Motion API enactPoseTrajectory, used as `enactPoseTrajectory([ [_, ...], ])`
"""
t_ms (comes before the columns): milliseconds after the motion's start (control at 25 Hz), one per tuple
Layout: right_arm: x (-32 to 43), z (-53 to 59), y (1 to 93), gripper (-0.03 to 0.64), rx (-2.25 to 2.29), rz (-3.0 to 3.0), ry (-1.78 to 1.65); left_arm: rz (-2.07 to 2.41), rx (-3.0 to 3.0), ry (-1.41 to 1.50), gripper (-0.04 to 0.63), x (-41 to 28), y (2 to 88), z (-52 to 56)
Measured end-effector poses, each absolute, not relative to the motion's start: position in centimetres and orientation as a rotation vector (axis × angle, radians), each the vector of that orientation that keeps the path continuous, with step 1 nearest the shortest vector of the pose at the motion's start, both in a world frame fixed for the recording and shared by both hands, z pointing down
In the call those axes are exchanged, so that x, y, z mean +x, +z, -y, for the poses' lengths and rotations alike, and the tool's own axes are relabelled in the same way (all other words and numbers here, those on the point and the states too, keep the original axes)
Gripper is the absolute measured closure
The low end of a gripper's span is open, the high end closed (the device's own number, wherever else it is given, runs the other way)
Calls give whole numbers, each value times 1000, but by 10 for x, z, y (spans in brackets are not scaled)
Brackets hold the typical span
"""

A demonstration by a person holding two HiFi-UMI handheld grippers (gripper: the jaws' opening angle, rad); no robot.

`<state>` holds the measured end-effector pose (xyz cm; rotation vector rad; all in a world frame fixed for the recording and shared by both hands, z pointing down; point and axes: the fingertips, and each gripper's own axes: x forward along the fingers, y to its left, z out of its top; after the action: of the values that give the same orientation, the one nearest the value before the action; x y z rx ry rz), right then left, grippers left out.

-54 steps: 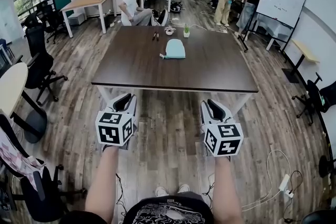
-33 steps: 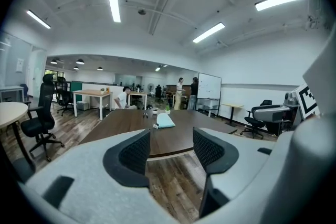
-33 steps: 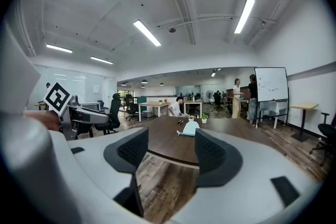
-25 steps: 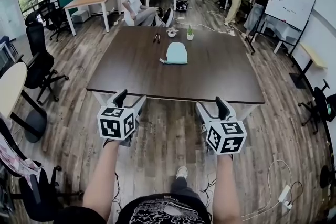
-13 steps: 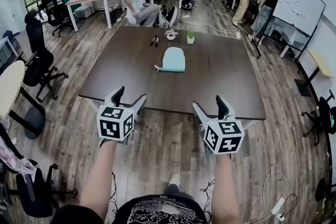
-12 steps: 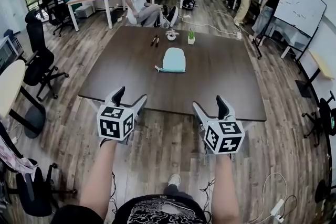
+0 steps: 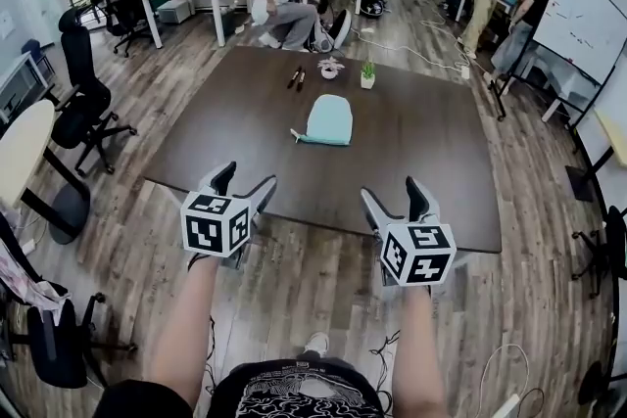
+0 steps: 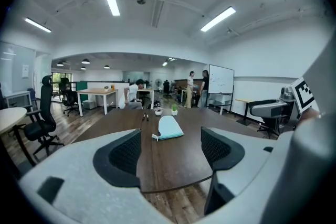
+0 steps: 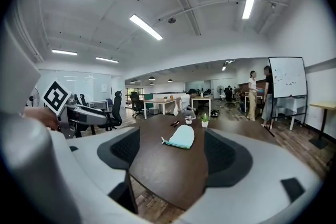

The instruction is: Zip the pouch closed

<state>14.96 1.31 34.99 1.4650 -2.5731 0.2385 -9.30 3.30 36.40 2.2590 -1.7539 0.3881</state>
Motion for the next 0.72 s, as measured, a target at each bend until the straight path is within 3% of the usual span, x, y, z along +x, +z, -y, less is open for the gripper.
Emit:
enactPoseTrajectory([
  [720, 170, 52, 357, 253, 1420, 2606, 264, 1826, 2230, 379, 268, -73, 356, 25],
])
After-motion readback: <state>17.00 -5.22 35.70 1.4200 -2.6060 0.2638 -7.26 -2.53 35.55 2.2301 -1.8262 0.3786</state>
